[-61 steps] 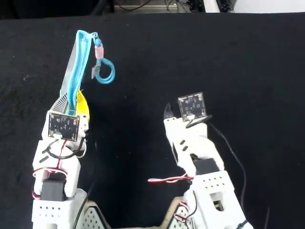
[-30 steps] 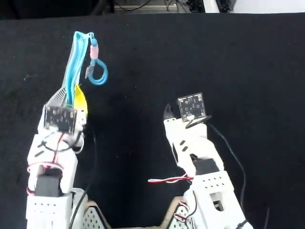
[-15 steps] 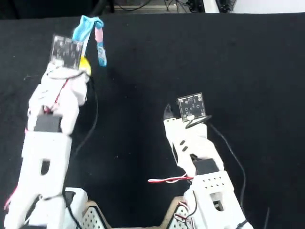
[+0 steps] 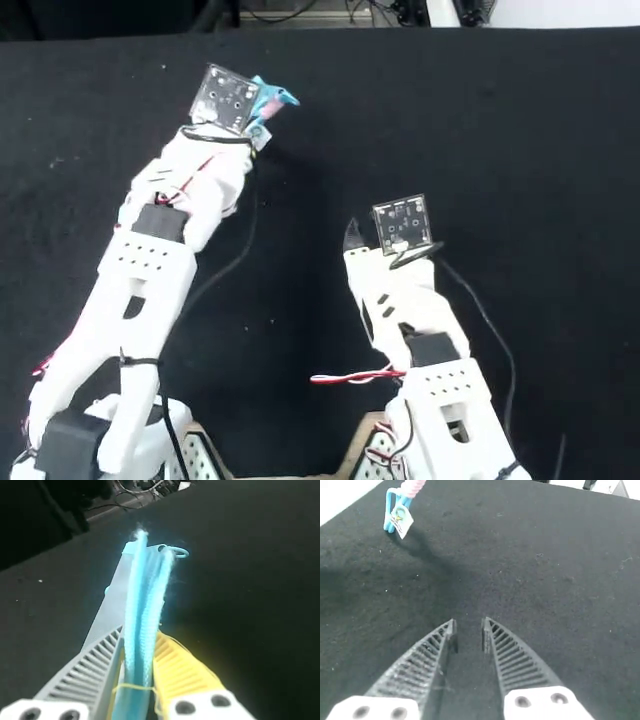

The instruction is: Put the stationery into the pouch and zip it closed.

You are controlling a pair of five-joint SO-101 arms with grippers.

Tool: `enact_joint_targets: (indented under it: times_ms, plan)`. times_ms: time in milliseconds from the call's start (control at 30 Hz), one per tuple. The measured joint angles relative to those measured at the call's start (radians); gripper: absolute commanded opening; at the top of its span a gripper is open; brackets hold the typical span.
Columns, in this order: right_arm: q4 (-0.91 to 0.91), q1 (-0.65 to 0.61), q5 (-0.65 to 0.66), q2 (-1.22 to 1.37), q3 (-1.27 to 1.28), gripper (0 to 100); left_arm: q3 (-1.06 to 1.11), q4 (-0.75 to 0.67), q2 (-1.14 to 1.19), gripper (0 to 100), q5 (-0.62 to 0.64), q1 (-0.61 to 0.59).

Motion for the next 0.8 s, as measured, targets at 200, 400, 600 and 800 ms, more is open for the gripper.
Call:
enact_joint_targets:
  times_ms: [200,400,600,800]
  plan:
    - [0.0,0.0,0.0,0.0,0.0,8.9,0.058,0.0,0.0,3,0.0,0.069]
    - [0.0,0.0,0.0,0.0,0.0,8.9,0.069,0.0,0.005,15,0.0,0.107]
    - [0.0,0.0,0.0,0.0,0.0,8.9,0.071,0.0,0.005,18,0.18,0.112]
    - [0.0,0.0,0.0,0.0,0.0,8.9,0.061,0.044,-0.003,18,0.23,0.112]
